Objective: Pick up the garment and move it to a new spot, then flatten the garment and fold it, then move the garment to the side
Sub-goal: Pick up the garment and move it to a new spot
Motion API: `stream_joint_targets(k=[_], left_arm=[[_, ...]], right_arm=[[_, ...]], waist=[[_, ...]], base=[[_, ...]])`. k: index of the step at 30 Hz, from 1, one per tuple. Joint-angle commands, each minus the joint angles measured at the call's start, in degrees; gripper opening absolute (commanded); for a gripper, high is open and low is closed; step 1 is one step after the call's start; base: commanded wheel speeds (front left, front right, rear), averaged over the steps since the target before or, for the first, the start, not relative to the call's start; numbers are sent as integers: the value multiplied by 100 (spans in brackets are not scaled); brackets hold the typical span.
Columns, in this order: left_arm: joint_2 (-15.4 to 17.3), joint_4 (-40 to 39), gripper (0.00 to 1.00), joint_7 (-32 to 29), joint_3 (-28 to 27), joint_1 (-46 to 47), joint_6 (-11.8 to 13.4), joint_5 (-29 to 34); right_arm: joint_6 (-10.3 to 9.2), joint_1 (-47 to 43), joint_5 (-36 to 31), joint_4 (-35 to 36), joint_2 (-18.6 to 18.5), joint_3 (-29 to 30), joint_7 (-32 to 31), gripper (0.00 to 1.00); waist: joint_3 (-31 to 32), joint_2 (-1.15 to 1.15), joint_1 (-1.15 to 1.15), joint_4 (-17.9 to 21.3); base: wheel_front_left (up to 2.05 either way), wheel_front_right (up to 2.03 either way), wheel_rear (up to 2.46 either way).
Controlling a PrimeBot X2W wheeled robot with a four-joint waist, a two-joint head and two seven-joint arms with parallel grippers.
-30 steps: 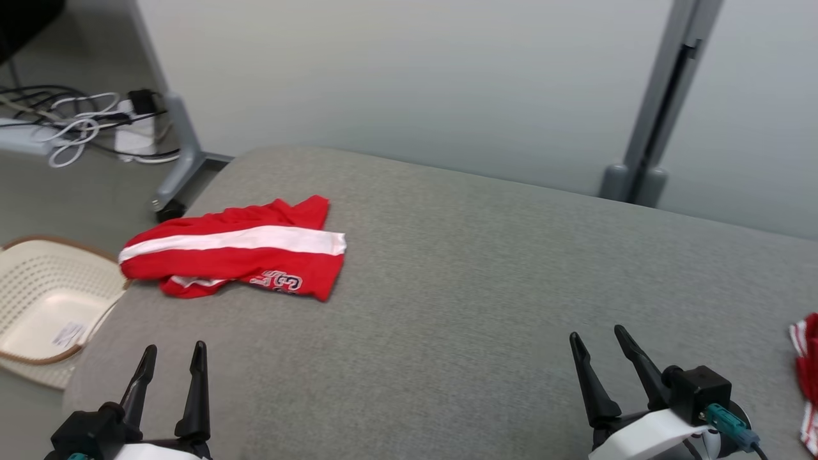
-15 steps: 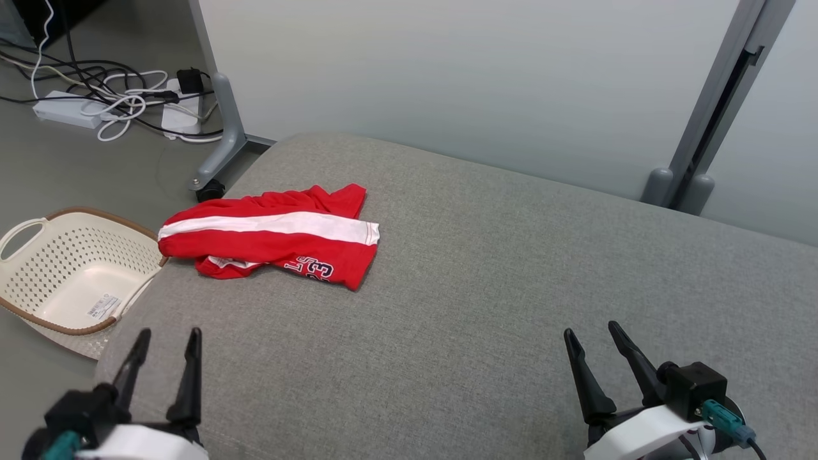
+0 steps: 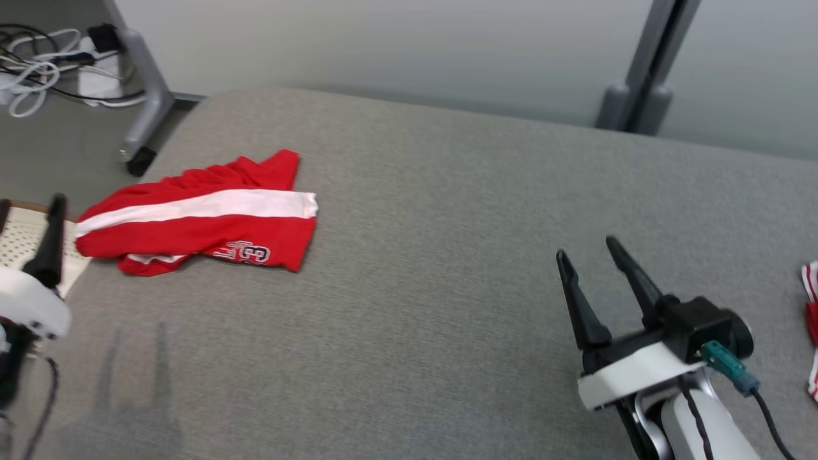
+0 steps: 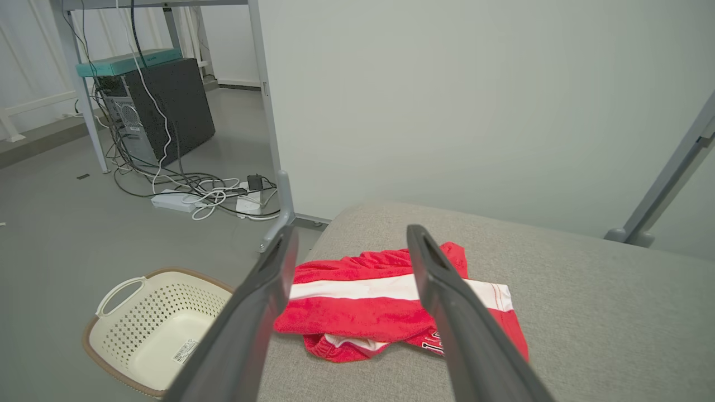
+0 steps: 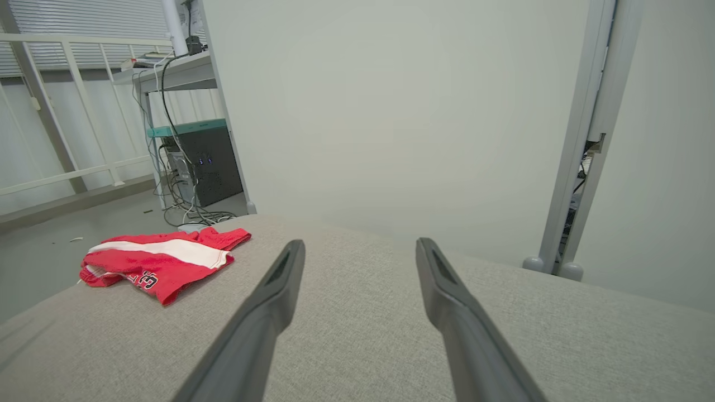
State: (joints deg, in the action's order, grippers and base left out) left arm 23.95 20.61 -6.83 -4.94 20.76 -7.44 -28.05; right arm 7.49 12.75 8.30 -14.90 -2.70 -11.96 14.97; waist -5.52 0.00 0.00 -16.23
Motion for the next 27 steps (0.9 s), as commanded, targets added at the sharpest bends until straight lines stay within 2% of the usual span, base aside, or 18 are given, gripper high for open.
stream_joint_targets(k=[1, 4, 5, 9, 14, 22, 27], left_arm=[[208, 196, 100, -153, 25, 303, -2, -260], [624, 640, 100, -325, 63, 729, -3, -716], [624, 640, 100, -325, 63, 729, -3, -716], [924, 1239, 100, -542, 114, 1201, -3, -1441], [1362, 2025, 100, -697, 331, 1526, -4, -1923], [1726, 2776, 100, -814, 1055, 1735, -4, -2515], [1735, 2985, 100, -1383, 1577, 1552, -5, -3022]], right_arm=[[1, 167, -122, 190, -41, 13, -13, 100], [1, 365, -262, 588, -41, 26, -72, 100], [1, 365, -262, 588, -41, 26, -72, 100], [1, 541, -358, 1070, -38, -29, -147, 100], [1, 612, -383, 1490, -36, -99, -241, 100], [1, 479, -336, 1764, -32, 19, -231, 100], [1, 468, -326, 1827, -35, 50, -198, 100]], waist=[[-460, 0, 0, 439], [-803, 0, 0, 730], [-803, 0, 0, 730], [-1220, 0, 0, 1089], [-1628, 0, 0, 1512], [-1973, 0, 0, 1918], [-2072, 0, 0, 1989]], base=[[0, 0, 0], [0, 0, 0], [0, 0, 0], [0, 0, 0], [0, 0, 0], [0, 0, 0], [0, 0, 0]])
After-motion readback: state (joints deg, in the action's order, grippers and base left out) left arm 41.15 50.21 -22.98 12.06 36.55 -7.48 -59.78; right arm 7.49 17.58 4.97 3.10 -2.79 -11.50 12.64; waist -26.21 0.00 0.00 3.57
